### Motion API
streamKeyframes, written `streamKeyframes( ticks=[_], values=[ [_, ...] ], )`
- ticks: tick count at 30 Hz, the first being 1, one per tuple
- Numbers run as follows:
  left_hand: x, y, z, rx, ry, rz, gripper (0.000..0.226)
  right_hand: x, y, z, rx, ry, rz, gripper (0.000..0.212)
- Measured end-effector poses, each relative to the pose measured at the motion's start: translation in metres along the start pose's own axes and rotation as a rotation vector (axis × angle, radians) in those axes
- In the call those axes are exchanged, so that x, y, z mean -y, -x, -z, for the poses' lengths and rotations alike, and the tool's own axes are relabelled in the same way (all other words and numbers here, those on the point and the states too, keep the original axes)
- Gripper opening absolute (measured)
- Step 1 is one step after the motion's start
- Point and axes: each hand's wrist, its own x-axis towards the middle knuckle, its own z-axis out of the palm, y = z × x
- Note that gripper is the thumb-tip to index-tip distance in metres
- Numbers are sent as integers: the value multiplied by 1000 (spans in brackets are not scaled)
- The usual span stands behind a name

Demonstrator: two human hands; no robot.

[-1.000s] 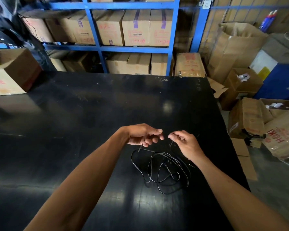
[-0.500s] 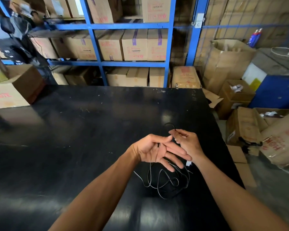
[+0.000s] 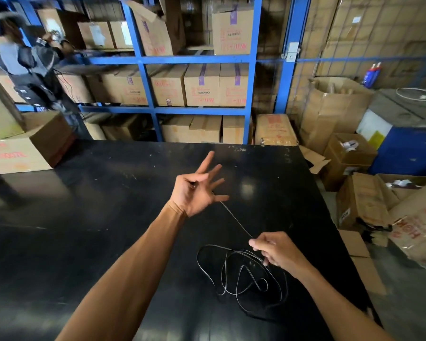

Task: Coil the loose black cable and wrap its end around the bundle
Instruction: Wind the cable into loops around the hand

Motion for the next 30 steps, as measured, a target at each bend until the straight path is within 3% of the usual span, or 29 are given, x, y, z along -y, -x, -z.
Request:
streamKeyframes(
  ticks=[4,8,11,15,19,23,26,30],
  values=[
    [-12,11,28,-65,-142,124,74,23,2,21,-68,-146,55,25],
    [2,24,31,-33,-332,356,68,75,-10,42,-146,-384,195,16],
    [18,31,18,46,-441,525,68,123,-22,54,-192,-327,298,18],
    [29,36,-6,275,-481,653,66,164,-43,48,-290,-112,295,20],
    [18,37,-25,453,-406,552,70,158,-57,34,-434,102,179,18],
    [-8,28,-40,525,-198,282,70,113,-49,6,-258,67,44,15],
    [-31,19,-40,393,-140,135,67,83,-34,-18,-82,-57,50,22],
    [-47,9,-17,148,-102,19,62,62,-9,-25,6,-55,64,27]
  ],
)
